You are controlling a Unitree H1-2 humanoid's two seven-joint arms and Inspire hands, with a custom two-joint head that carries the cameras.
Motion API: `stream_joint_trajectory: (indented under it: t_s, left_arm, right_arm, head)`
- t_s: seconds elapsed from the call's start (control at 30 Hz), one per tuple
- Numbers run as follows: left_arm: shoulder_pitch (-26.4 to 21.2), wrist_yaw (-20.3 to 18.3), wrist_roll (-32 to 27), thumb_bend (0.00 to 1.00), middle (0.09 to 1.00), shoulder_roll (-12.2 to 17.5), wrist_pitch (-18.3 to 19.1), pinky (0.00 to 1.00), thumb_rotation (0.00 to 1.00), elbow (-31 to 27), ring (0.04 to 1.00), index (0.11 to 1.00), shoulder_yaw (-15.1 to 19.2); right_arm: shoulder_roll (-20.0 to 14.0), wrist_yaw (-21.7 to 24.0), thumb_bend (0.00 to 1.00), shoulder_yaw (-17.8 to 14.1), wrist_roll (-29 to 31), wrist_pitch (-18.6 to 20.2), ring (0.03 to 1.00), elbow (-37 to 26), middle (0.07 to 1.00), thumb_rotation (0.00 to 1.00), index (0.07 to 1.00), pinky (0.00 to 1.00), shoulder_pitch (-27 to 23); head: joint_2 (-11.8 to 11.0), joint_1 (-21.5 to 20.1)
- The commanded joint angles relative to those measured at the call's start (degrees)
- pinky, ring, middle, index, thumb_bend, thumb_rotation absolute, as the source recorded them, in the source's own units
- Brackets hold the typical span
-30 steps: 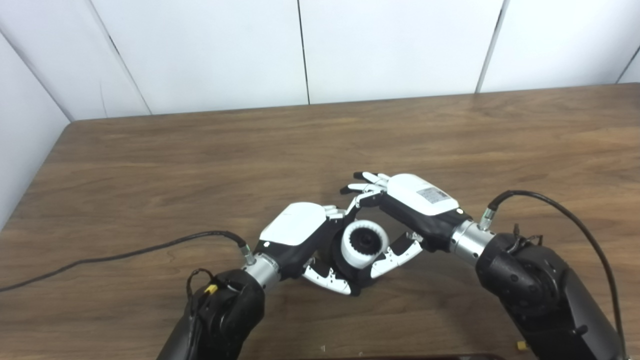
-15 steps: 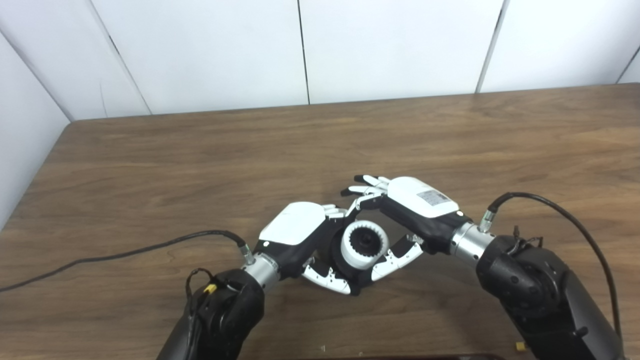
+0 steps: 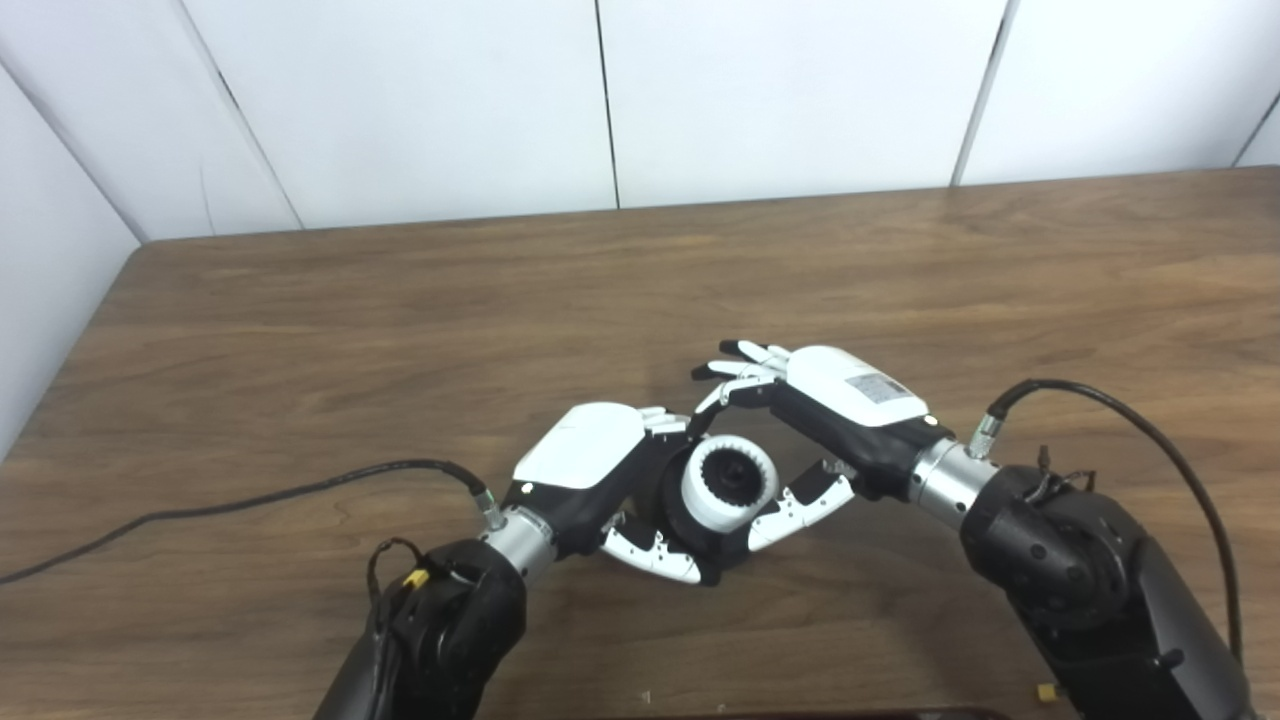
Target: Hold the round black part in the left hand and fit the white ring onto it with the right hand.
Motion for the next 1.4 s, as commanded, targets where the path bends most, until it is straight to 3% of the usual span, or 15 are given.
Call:
stream_joint_trajectory:
  t_s: [0.0, 0.17, 0.67, 1.13, 1.27, 1.37]
  left_arm:
    - [-1.0, 2.0, 0.5, 0.89, 0.865, -0.1, -0.7, 0.84, 0.39, -2.0, 0.905, 0.750, 0.6]
    - [-0.5, 2.5, 0.5, 0.91, 0.859, 0.2, -1.0, 0.84, 0.37, -2.2, 0.898, 0.750, 1.1]
    - [-0.9, -3.2, -0.2, 1.00, 0.877, 1.8, 2.2, 0.85, 0.42, -4.6, 0.905, 0.814, 3.0]
    - [0.1, -4.5, -3.1, 1.00, 0.892, 3.9, 3.5, 0.82, 0.43, -5.9, 0.909, 0.897, 5.5]
    - [0.2, -5.7, -4.6, 1.00, 0.910, 4.6, 5.3, 0.81, 0.42, -6.7, 0.918, 0.944, 6.7]
    - [0.4, -6.6, -6.9, 1.00, 0.943, 4.8, 7.9, 0.83, 0.42, -7.7, 0.943, 0.984, 8.4]
  right_arm:
    - [0.1, -2.0, 0.95, -1.2, 0.8, -1.3, 0.991, -0.2, 0.904, 0.42, 0.698, 1.00, -1.4]
    - [0.1, -2.3, 0.96, -1.9, 0.8, -0.7, 0.990, 0.1, 0.904, 0.42, 0.697, 1.00, -1.7]
    - [-0.4, -2.6, 0.97, -4.1, 0.9, -0.6, 0.987, 0.2, 0.898, 0.41, 0.685, 1.00, -2.0]
    - [-0.5, -2.8, 0.98, -6.5, 1.4, 0.4, 0.973, 0.1, 0.895, 0.40, 0.687, 0.97, -1.6]
    - [-0.2, -3.4, 0.99, -8.1, 2.8, 0.9, 0.968, 0.1, 0.896, 0.39, 0.738, 0.98, -1.1]
    - [0.1, -3.8, 0.99, -9.6, 4.6, 1.8, 0.954, -0.1, 0.912, 0.40, 0.833, 0.95, -0.3]
  head:
    - [0.0, 0.0]
    - [-0.1, 0.1]
    - [-0.6, 0.7]
    - [-1.5, 1.0]
    - [-1.9, 0.8]
    - [-2.3, 0.7]
